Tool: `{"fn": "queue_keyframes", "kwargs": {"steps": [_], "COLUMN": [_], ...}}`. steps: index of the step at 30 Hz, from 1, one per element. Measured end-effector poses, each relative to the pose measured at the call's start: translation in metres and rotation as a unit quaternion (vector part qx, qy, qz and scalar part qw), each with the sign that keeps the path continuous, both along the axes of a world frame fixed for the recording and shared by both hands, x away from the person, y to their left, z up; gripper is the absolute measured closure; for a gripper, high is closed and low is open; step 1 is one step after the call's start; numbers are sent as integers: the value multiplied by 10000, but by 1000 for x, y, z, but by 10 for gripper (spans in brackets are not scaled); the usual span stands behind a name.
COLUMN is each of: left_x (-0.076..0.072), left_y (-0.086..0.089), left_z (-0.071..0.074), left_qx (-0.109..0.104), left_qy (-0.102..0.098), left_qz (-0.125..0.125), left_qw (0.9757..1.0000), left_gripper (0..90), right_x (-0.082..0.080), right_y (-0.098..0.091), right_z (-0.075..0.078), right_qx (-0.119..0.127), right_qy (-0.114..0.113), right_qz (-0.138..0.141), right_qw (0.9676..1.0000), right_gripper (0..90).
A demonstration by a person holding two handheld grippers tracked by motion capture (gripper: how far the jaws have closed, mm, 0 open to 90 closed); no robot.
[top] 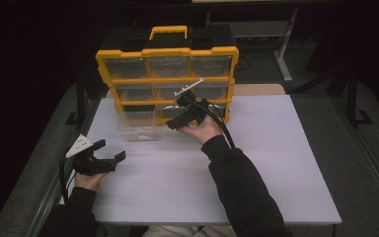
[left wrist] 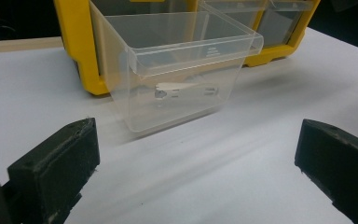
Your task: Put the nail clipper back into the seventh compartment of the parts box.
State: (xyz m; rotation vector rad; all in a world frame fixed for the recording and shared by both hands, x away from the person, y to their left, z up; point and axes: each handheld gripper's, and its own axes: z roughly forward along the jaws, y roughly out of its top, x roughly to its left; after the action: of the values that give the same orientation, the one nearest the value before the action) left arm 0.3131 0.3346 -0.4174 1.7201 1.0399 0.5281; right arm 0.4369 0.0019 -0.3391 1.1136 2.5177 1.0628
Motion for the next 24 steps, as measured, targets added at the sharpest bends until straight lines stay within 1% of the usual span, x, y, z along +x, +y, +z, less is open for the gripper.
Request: {"fn": "queue_keyframes", "kwargs": {"steps": [2,4,6,7,12,13,15,17,18,21,24], "left_x": [0,0,0,0,0,0,1,1,1,1,2], "left_y": [0,0,0,0,0,0,0,0,-1,-1,-1], "left_z": [0,0,0,0,-1,-1,-1,-1,-1,-2,-2], "left_qx": [0,-6,-3,-4,11,11,13,17,21,45,42], "left_qy": [1,3,5,6,22,22,34,38,45,45,50], "left_qz": [2,6,8,10,12,12,17,20,17,-3,-5], "left_qw": [10000,10000,10000,10000,10000,10000,10000,10000,10000,10000,10000], "left_gripper": [0,0,0,0,0,0,0,0,0,0,0], "right_x": [-1,-3,-4,-5,-7,-7,-10,-11,-13,-15,-19], "right_y": [-5,-11,-19,-21,-36,-36,-46,-49,-57,-65,-73], "right_z": [0,1,1,1,0,0,-1,-2,-2,-3,-3], "right_qx": [16,83,270,306,282,282,285,282,347,452,445], "right_qy": [-13,11,50,42,0,0,27,17,2,26,-44], "right_qz": [-3,-19,19,2,-100,-100,-191,-210,-266,-297,-401], "right_qw": [10000,10000,9996,9995,9996,9996,9994,9994,9990,9985,9982], "right_gripper": [0,0,0,0,0,0,0,0,0,0,0]}}
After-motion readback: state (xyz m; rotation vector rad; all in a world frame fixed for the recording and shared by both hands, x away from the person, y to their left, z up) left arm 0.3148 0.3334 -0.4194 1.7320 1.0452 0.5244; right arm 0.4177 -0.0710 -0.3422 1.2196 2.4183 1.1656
